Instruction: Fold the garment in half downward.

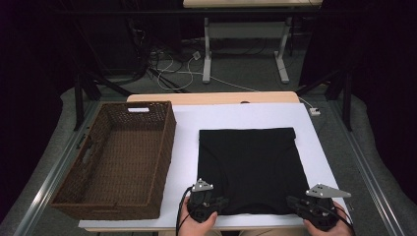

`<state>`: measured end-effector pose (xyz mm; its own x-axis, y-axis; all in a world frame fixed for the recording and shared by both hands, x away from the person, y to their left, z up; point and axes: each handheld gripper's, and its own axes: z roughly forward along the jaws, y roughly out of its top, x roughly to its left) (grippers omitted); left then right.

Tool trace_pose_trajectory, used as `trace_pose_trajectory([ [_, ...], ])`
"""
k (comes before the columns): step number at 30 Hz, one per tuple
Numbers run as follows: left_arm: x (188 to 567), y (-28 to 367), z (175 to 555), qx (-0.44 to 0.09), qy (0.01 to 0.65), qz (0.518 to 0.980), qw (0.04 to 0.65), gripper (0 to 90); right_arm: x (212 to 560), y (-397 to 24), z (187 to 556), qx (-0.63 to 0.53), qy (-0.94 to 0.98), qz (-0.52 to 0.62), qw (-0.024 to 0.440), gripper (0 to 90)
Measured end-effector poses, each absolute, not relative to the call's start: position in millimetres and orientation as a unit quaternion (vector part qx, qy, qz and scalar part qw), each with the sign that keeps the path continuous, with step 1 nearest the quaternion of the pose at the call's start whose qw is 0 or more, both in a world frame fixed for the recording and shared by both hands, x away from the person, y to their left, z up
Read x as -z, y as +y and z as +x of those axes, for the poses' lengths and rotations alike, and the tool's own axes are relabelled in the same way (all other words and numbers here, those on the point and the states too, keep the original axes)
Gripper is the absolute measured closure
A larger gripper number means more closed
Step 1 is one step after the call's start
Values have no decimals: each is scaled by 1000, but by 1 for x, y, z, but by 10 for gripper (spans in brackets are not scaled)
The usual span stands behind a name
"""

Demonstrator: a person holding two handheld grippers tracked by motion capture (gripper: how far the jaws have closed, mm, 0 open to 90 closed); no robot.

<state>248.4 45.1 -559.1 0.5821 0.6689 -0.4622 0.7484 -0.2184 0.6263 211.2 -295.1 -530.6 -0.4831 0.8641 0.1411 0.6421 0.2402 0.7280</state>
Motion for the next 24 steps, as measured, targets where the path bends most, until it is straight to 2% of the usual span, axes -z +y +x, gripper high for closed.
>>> trace_pose_trajectory([
  [8, 565, 46, 251, 49, 461, 779, 423, 789, 544, -296, 220, -357, 778, 503, 120, 839],
  [11, 561, 45, 251, 38, 464, 778, 422, 715, 542, -297, 219, -366, 774, 504, 110, 775],
  [17, 553, 49, 252, 17, 465, 773, 431, 548, 537, -300, 217, -387, 761, 507, 120, 625],
  [24, 545, 59, 256, -37, 465, 767, 440, 396, 533, -308, 219, -400, 743, 517, 144, 531],
])
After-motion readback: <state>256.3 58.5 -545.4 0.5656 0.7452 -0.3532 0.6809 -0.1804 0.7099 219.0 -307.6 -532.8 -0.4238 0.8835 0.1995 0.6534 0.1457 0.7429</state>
